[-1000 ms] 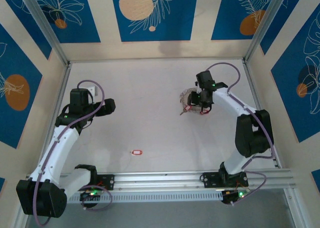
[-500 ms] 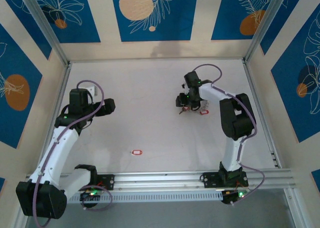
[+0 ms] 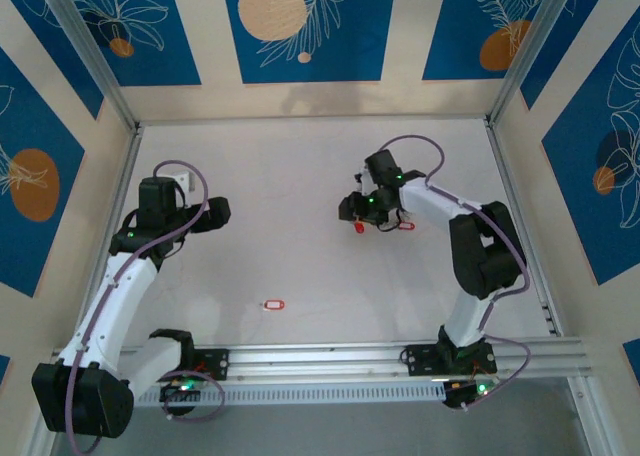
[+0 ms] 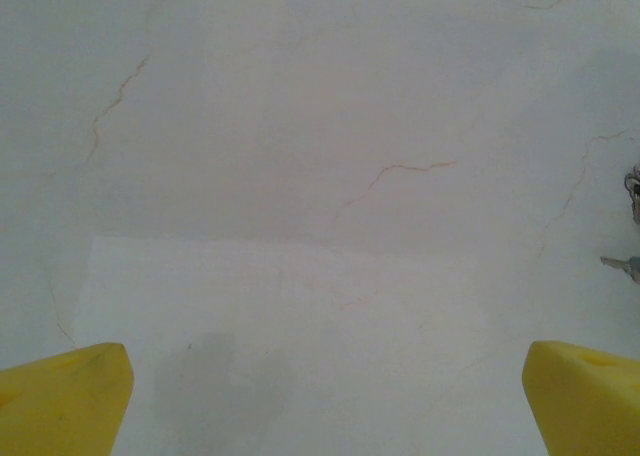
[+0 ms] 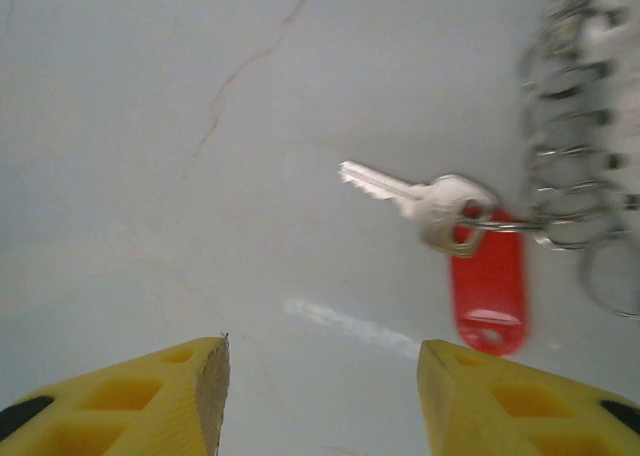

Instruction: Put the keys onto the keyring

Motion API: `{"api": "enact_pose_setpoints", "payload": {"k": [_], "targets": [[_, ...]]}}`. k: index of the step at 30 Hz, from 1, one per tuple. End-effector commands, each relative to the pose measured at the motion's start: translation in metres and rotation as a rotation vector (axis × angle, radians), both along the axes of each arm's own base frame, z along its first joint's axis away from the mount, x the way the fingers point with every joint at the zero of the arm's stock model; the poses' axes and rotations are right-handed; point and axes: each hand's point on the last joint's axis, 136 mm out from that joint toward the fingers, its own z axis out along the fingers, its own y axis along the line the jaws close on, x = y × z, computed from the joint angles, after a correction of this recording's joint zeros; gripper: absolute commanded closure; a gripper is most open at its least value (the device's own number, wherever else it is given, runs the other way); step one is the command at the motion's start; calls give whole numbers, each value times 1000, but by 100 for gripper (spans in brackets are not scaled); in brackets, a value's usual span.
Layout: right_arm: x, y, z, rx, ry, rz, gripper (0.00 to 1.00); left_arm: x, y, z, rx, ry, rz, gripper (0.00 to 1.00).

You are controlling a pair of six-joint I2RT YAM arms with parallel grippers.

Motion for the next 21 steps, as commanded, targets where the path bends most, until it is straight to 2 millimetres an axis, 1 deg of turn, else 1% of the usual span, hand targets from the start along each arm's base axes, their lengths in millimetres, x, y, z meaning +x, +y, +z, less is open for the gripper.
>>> {"api": "enact_pose_setpoints", "payload": {"k": [1, 4, 6, 8, 10, 13, 15, 17, 19, 21], "targets": [[7, -17, 16, -22, -40, -35, 46, 2, 0, 13, -16, -29, 0, 0], [8, -39, 8, -113, -28, -65, 47, 0, -1, 12, -18, -23, 0, 0], [9, -47, 4, -118, -15, -88, 48, -1, 1, 12, -15, -25, 8, 0], [9, -52, 2, -124, -10, -101, 50, 0, 0, 15, -21, -39, 4, 0], [10, -61, 1, -165, -11, -125, 54, 1, -1, 14, -23, -38, 1, 0], [15, -87, 0, -240, -21, -184, 58, -1, 0, 10, -21, -20, 5, 0], [17, -103, -2, -267, -9, -213, 60, 0, -2, 12, -24, -26, 0, 0], [17, -113, -6, -282, 14, -227, 60, 1, -2, 13, -25, -31, -4, 0], [15, -109, -10, -268, 22, -203, 60, 0, -2, 12, -23, -23, -1, 0], [15, -96, -11, -235, 11, -163, 57, 0, -1, 11, -22, -23, 3, 0]]}}
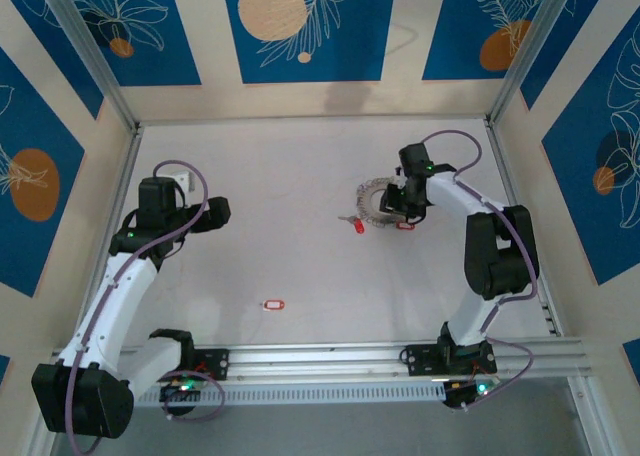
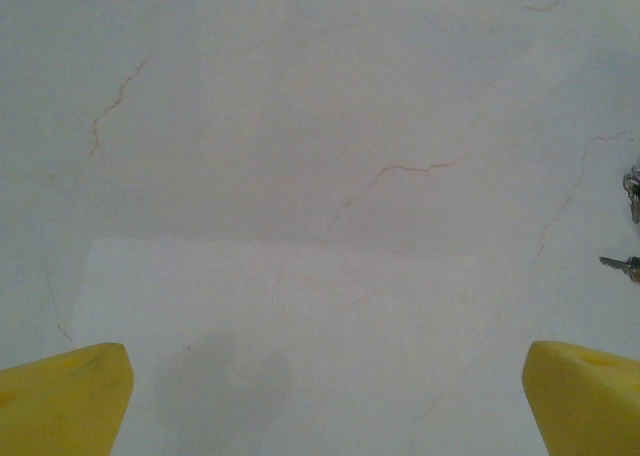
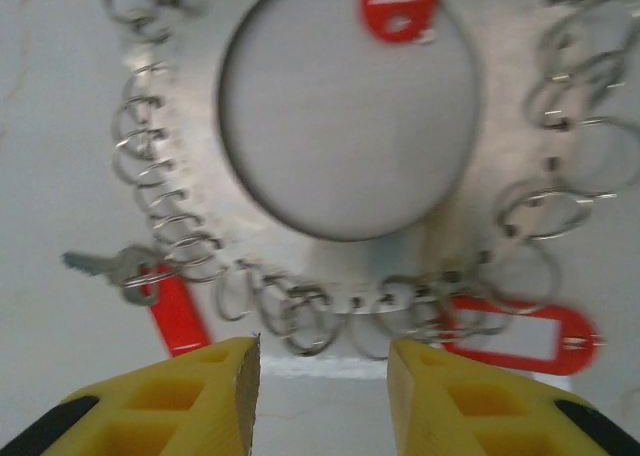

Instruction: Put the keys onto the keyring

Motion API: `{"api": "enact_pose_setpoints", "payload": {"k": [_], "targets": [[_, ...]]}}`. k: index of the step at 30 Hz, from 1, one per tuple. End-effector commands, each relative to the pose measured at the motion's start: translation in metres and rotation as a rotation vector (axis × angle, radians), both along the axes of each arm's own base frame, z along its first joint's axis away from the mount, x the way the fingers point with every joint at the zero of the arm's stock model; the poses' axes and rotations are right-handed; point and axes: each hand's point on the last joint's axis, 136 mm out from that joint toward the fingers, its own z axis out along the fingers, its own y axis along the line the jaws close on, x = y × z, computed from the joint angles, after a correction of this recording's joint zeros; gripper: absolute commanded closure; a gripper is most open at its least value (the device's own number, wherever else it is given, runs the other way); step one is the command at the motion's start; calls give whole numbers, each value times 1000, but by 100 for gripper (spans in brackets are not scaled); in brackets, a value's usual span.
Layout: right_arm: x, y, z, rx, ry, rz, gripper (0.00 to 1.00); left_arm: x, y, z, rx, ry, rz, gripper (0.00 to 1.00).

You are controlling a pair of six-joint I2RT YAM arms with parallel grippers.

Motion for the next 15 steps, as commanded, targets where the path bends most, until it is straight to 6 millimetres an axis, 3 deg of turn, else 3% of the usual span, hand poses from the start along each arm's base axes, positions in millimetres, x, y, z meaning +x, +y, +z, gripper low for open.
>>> {"api": "enact_pose_setpoints", "payload": {"k": [1, 9, 15], "targets": [[-5, 16, -3, 12, 15, 73, 56, 0, -1, 11, -23, -24, 2, 0], [-3, 37, -17, -92, 39, 141, 62, 0, -1, 11, -22, -22, 4, 0], [2, 23, -29, -259, 81, 144, 68, 0, 0, 9, -22, -16, 6, 0]]}}
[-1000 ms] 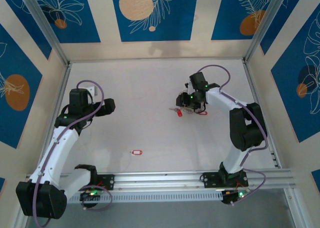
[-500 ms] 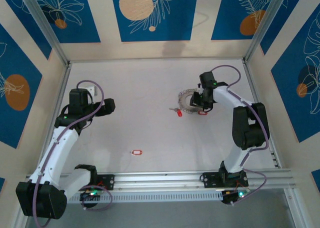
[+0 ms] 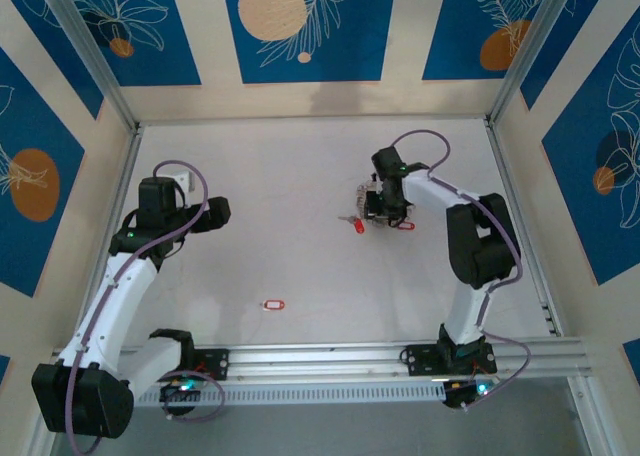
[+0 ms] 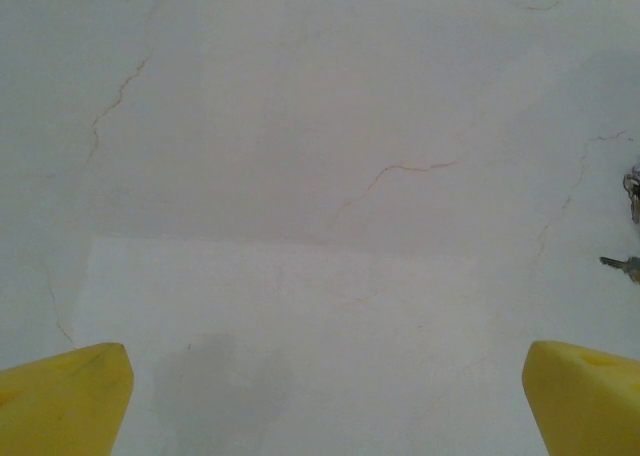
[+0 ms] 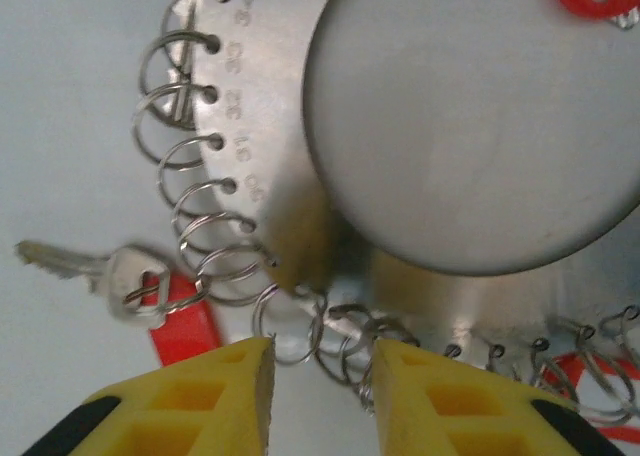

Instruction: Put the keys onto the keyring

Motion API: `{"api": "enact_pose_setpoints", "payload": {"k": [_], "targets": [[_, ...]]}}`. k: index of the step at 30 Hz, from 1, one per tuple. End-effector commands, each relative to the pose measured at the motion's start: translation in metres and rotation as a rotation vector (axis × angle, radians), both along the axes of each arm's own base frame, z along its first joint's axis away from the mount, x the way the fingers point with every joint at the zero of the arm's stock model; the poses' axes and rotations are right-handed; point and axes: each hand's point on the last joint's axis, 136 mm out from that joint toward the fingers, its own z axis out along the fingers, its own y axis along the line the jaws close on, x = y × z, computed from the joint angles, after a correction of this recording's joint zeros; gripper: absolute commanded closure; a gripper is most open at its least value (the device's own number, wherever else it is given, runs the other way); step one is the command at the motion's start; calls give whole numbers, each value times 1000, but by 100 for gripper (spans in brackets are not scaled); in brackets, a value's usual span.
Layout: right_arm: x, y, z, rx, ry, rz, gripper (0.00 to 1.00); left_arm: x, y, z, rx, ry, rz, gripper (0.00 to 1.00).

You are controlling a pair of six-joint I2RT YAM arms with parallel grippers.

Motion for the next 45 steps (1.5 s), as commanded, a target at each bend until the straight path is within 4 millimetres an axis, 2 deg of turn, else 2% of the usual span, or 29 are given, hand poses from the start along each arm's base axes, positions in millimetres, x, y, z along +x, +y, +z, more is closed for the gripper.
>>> {"api": "enact_pose_setpoints", "payload": {"k": [1, 5, 8, 11, 15, 18, 22, 25, 30, 33, 39, 45], "targets": [[0, -21, 1, -137, 13, -9, 70, 0, -1, 10, -22, -19, 4, 0], [-5, -32, 0, -202, 4, -13, 71, 0, -1, 10, -19, -19, 3, 0], [-7, -34, -3, -209, 8, -11, 73, 1, 0, 10, -19, -20, 4, 0], [-9, -36, -4, -216, 14, -19, 80, 2, -2, 11, -26, -21, -3, 0], [-12, -36, -6, -219, 16, -15, 81, 0, 0, 8, -19, -13, 4, 0], [-13, -34, -1, -213, 11, -14, 80, 2, -2, 11, -25, -25, -2, 0], [-12, -18, 12, -171, -34, 33, 78, 0, -1, 9, -24, -12, 2, 0], [-9, -22, 14, -193, -42, 47, 77, 2, -2, 11, -30, -23, -1, 0], [-12, -12, 7, -132, -22, 75, 72, 0, -1, 8, -22, -12, 5, 0], [-14, -12, 2, -138, -2, 70, 70, 2, -2, 11, -28, -23, -2, 0], [-16, -3, 1, -102, 9, 84, 67, 2, -3, 10, -29, -17, -5, 0], [-10, -15, -7, -186, 19, 64, 66, 2, -4, 9, -32, -7, -9, 0]]}}
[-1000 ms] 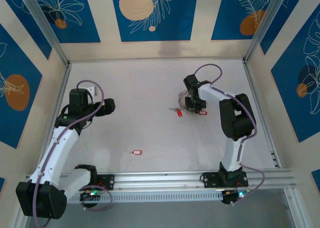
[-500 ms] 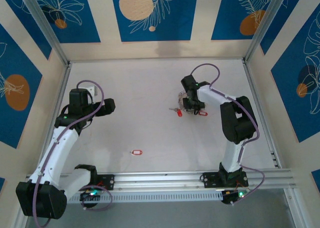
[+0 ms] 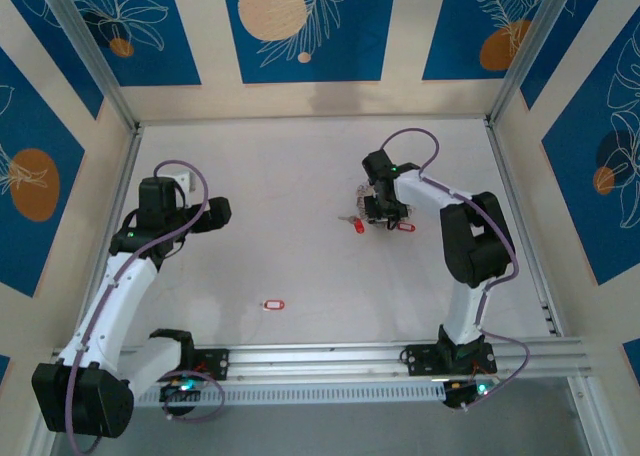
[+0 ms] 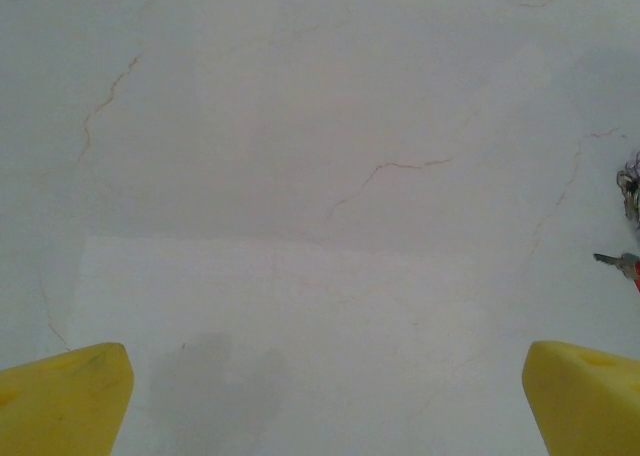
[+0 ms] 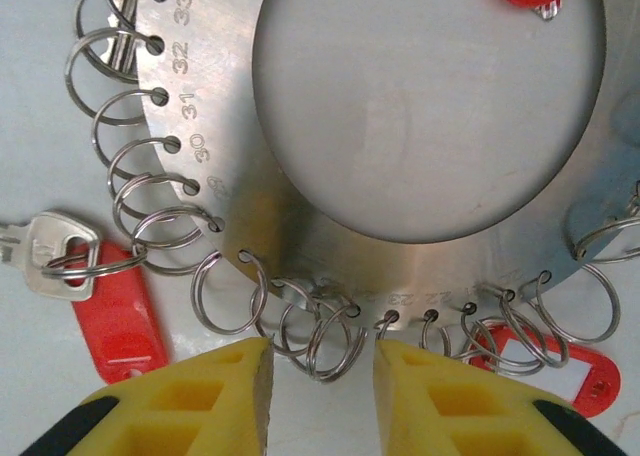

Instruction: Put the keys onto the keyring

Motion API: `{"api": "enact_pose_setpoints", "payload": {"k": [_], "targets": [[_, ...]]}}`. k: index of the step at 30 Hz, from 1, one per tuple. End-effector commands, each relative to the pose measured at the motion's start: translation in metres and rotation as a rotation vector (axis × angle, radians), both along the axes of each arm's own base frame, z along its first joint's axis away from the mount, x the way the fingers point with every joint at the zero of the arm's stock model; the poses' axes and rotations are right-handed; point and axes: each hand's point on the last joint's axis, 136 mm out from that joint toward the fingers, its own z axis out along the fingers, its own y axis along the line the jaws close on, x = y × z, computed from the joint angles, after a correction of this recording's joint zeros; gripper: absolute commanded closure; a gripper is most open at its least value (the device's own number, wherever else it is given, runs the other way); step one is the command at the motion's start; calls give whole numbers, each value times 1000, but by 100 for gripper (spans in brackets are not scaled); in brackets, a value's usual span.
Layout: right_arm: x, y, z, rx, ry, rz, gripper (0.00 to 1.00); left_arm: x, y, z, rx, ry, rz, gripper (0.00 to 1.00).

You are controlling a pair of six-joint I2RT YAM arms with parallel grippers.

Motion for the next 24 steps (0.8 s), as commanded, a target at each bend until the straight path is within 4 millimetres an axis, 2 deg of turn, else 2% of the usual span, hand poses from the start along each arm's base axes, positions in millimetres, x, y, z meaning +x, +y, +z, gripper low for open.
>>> {"api": "enact_pose_setpoints", "payload": {"k": [1, 10, 17, 24], "targets": [[0, -8, -9, -67, 29, -8, 66, 2, -1, 10, -20, -14, 1, 0], [-2, -23, -6, -144, 6, -33, 73, 2, -1, 13, -23, -28, 0, 0], [-1, -29, 6, -156, -28, -43, 73, 1, -1, 15, -23, -34, -2, 0], [-4, -35, 3, -163, -19, -56, 74, 0, -2, 16, -23, -37, -4, 0]]}}
